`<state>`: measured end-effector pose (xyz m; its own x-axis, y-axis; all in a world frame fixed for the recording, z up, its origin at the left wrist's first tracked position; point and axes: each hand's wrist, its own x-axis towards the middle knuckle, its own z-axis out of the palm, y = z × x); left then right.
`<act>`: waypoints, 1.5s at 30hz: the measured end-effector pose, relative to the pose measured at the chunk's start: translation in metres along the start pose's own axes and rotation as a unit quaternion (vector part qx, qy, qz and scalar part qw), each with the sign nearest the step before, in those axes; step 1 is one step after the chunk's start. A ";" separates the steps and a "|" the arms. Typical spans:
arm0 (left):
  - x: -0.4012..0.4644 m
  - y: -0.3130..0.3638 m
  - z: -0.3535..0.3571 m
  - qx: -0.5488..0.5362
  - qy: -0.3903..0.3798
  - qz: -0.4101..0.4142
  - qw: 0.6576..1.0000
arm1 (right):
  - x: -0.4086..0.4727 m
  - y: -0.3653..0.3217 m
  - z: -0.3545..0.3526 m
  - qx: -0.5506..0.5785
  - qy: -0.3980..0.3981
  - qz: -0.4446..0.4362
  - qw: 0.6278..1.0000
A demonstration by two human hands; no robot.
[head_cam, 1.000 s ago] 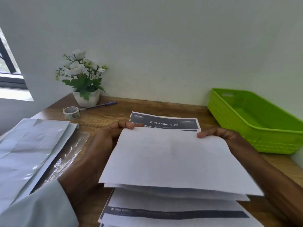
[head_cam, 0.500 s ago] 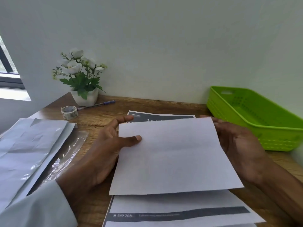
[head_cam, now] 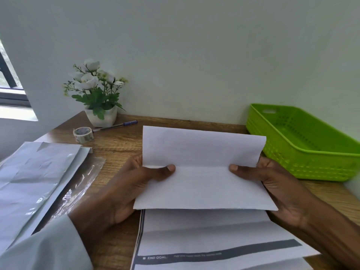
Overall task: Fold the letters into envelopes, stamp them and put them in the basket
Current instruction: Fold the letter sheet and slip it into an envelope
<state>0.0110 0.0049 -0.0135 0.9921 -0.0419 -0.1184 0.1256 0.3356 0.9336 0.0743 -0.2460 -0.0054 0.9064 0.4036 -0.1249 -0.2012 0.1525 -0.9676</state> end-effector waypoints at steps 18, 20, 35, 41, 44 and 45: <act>0.003 0.015 -0.005 0.104 0.093 -0.008 0.990 | 0.001 -0.011 -0.010 -0.187 -0.006 -0.091 0.978; 0.000 0.014 -0.002 0.181 0.052 -0.024 0.982 | 0.001 -0.008 -0.006 -0.212 -0.035 -0.083 0.973; 0.005 0.007 0.002 0.344 0.060 0.142 0.926 | 0.001 0.008 0.017 -0.576 0.049 -0.270 0.770; 0.002 0.003 0.006 0.340 0.030 0.182 0.922 | -0.005 -0.003 0.030 -0.582 0.061 -0.261 0.768; 0.003 0.002 0.009 0.344 0.028 0.192 0.919 | -0.002 -0.004 0.031 -0.560 0.022 -0.232 0.795; 0.003 0.003 0.008 0.338 0.034 0.190 0.921 | 0.001 -0.004 0.030 -0.550 0.014 -0.220 0.806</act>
<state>0.0145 -0.0013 -0.0087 0.9653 0.0245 0.2600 -0.2355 -0.3488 0.9071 0.0648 -0.2196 0.0049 0.8114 0.5052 0.2938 0.5786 -0.6229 -0.5265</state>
